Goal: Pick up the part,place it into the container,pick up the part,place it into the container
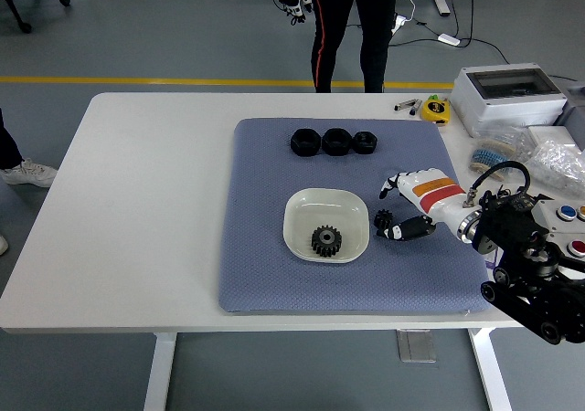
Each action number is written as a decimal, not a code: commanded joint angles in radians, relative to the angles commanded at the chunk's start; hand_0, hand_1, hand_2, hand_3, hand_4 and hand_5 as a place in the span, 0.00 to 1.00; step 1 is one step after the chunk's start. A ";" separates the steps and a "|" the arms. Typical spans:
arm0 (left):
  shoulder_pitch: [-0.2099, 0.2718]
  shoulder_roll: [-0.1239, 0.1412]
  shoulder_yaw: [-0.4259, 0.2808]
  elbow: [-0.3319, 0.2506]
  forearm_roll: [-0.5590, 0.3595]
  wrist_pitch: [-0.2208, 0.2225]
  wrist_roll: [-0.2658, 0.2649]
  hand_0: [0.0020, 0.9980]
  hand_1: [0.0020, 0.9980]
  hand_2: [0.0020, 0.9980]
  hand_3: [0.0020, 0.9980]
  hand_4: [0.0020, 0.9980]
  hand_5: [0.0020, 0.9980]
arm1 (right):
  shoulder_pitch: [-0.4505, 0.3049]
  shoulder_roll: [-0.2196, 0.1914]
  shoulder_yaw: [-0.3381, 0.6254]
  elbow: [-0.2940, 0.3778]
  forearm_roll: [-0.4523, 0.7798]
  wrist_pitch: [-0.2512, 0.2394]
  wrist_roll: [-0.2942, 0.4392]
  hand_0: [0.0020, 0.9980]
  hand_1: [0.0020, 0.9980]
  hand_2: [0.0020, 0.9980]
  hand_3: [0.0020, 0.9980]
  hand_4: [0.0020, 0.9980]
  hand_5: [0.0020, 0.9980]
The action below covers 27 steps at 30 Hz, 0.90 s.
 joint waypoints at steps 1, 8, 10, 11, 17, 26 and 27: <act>0.000 0.000 -0.001 0.000 0.001 0.000 0.001 0.67 0.64 0.71 0.62 0.63 0.64 | -0.001 0.003 -0.006 -0.003 0.002 -0.005 0.000 0.42 0.56 0.62 0.55 0.87 0.35; -0.004 0.000 0.003 -0.003 -0.002 -0.002 -0.001 0.67 0.64 0.71 0.62 0.63 0.64 | 0.000 0.022 -0.027 -0.024 0.033 -0.019 0.001 0.40 0.52 0.58 0.54 0.82 0.35; -0.005 0.000 0.002 -0.003 -0.001 -0.002 -0.002 0.67 0.64 0.71 0.62 0.63 0.64 | 0.001 0.027 -0.030 -0.030 0.040 -0.020 0.001 0.38 0.52 0.57 0.53 0.80 0.36; -0.006 0.000 0.002 -0.003 0.000 -0.003 -0.002 0.67 0.64 0.71 0.62 0.63 0.64 | 0.002 0.030 -0.032 -0.033 0.044 -0.020 0.001 0.38 0.52 0.57 0.53 0.80 0.36; -0.009 0.001 0.001 -0.004 0.004 -0.004 -0.001 0.67 0.64 0.71 0.62 0.63 0.64 | 0.005 0.034 -0.034 -0.040 0.050 -0.032 -0.004 0.40 0.48 0.52 0.51 0.74 0.36; -0.015 0.000 -0.016 -0.003 0.029 -0.008 0.005 0.67 0.64 0.71 0.62 0.63 0.64 | 0.003 0.021 -0.030 -0.045 0.062 -0.002 -0.003 0.47 0.47 0.50 0.49 0.55 0.35; -0.015 0.000 -0.018 -0.003 0.031 -0.008 0.005 0.67 0.64 0.71 0.62 0.63 0.64 | 0.002 0.021 -0.030 -0.045 0.064 0.004 -0.001 0.47 0.47 0.50 0.49 0.55 0.35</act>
